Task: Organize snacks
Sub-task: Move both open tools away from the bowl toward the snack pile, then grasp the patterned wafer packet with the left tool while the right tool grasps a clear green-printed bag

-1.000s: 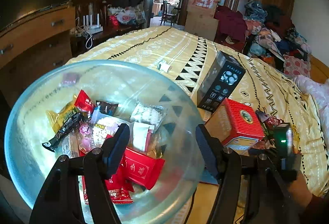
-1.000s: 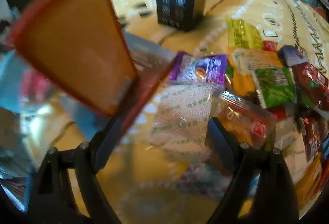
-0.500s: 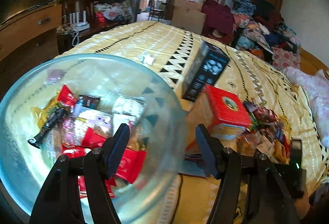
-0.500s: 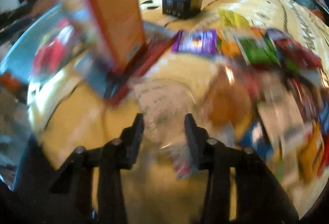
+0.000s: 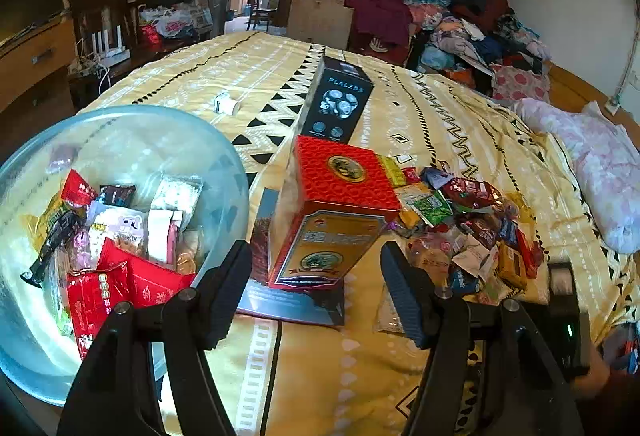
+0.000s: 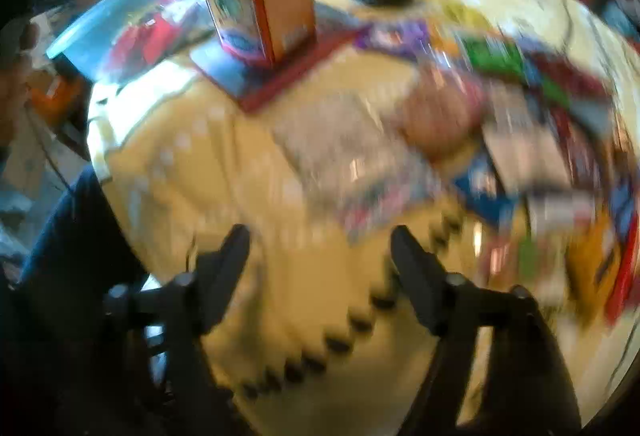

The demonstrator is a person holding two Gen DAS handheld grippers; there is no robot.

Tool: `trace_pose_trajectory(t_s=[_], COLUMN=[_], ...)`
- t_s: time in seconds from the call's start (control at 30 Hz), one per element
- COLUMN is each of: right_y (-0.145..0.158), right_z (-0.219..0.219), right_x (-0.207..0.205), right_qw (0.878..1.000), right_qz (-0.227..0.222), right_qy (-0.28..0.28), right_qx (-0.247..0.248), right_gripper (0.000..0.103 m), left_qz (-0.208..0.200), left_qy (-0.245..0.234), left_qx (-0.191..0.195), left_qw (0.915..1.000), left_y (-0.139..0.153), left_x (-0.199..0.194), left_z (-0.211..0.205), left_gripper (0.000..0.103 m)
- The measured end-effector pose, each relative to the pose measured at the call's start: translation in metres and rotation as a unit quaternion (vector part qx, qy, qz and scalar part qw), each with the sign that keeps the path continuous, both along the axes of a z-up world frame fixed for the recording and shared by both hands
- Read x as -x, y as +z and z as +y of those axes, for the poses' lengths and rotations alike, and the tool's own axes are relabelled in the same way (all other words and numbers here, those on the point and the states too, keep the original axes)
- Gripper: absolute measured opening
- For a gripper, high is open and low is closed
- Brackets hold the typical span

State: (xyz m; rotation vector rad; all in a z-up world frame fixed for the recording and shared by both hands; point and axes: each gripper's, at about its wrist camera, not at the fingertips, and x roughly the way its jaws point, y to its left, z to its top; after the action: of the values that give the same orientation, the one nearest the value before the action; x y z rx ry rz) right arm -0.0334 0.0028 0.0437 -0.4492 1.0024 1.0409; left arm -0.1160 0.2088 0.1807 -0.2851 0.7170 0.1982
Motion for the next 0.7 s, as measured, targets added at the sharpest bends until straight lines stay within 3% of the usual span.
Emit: trace_pose_trajectory(t_s=[0.13, 0.27, 0.37, 0.4, 0.5, 0.63, 0.7], right_y=[-0.004, -0.031, -0.040, -0.040, -0.036, -0.023, -0.006], right_z=[0.035, 0.060, 0.065, 0.064, 0.061, 0.049, 0.035], right_x=[-0.029, -0.053, -0.060, -0.061, -0.059, -0.052, -0.047], right_qw=[0.999, 0.996, 0.996, 0.996, 0.997, 0.999, 0.998], right_qz=[-0.005, 0.045, 0.054, 0.054, 0.062, 0.046, 0.050], right_qy=[0.032, 0.057, 0.054, 0.048, 0.039, 0.023, 0.006], right_qx=[0.016, 0.053, 0.055, 0.047, 0.026, -0.007, -0.046], right_gripper=[0.087, 0.089, 0.090, 0.088, 0.064, 0.053, 0.047], left_qz=[0.005, 0.011, 0.015, 0.017, 0.022, 0.024, 0.023], left_qy=[0.001, 0.005, 0.003, 0.001, -0.006, -0.022, -0.030], left_qx=[0.008, 0.016, 0.018, 0.019, 0.023, 0.021, 0.017], left_qw=[1.0000, 0.9998, 0.9997, 0.9997, 0.9995, 0.9993, 0.9992], left_y=[0.001, -0.002, -0.006, -0.008, -0.012, -0.012, -0.011], left_x=[0.003, 0.004, 0.003, 0.002, -0.001, -0.002, -0.001], left_z=[0.006, 0.013, 0.013, 0.012, 0.008, -0.003, -0.009], left_gripper=[0.068, 0.068, 0.068, 0.068, 0.068, 0.068, 0.068])
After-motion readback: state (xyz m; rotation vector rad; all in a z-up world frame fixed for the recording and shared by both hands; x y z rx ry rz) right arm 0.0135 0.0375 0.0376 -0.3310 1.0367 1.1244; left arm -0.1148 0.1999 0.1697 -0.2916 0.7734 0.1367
